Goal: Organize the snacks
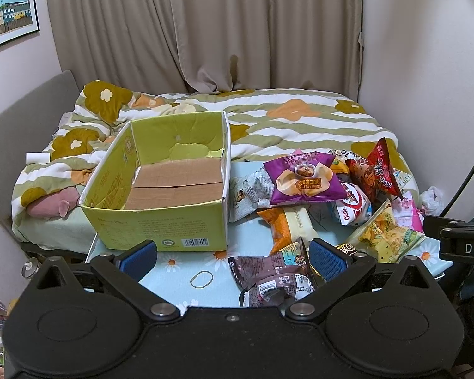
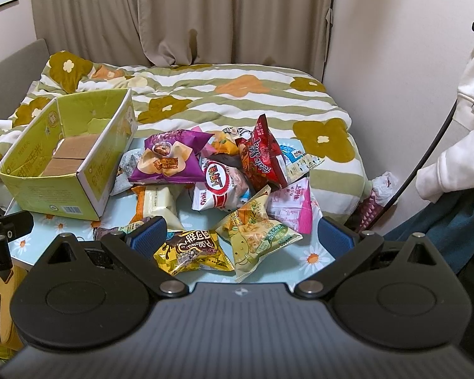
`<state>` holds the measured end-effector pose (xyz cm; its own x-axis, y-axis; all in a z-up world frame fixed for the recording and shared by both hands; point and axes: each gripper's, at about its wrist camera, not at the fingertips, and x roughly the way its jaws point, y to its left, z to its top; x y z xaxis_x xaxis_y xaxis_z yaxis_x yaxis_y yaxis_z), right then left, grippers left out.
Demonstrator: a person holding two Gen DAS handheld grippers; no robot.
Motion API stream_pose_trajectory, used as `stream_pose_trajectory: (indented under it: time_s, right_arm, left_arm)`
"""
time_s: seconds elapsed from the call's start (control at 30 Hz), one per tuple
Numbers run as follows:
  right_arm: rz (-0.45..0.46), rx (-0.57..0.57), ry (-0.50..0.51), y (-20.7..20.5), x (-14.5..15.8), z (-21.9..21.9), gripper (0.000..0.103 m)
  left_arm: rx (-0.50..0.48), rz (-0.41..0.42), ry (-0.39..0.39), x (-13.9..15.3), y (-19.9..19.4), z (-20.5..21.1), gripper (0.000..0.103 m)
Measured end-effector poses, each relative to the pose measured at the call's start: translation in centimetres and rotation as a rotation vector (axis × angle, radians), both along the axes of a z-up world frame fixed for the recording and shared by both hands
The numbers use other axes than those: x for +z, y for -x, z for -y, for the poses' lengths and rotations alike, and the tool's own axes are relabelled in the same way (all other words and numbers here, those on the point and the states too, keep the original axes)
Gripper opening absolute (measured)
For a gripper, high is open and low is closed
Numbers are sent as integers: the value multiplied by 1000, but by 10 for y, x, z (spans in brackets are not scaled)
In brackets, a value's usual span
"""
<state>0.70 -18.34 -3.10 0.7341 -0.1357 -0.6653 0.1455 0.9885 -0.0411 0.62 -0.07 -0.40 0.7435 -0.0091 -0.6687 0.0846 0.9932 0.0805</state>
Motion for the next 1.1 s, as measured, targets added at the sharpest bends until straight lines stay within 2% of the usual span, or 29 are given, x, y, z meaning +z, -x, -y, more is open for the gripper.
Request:
stream_pose_trajectory:
  time_s: [0.5, 0.67, 0.9, 1.1]
  right_arm:
    - [-2, -1, -3, -3, -2, 4, 103]
    - [-26, 7, -19, -6, -5, 5, 103]
    - [-88, 103, -50, -37, -37, 4, 103]
    - [-121, 197, -109, -62, -75, 10, 103]
  left_arm:
    - [7, -9, 2, -2, -5, 2, 103]
    - [4, -59, 26, -6, -14, 1, 103]
    - [6, -144, 36, -46, -38, 8, 103]
    - [-29, -249, 106, -96, -64, 9, 103]
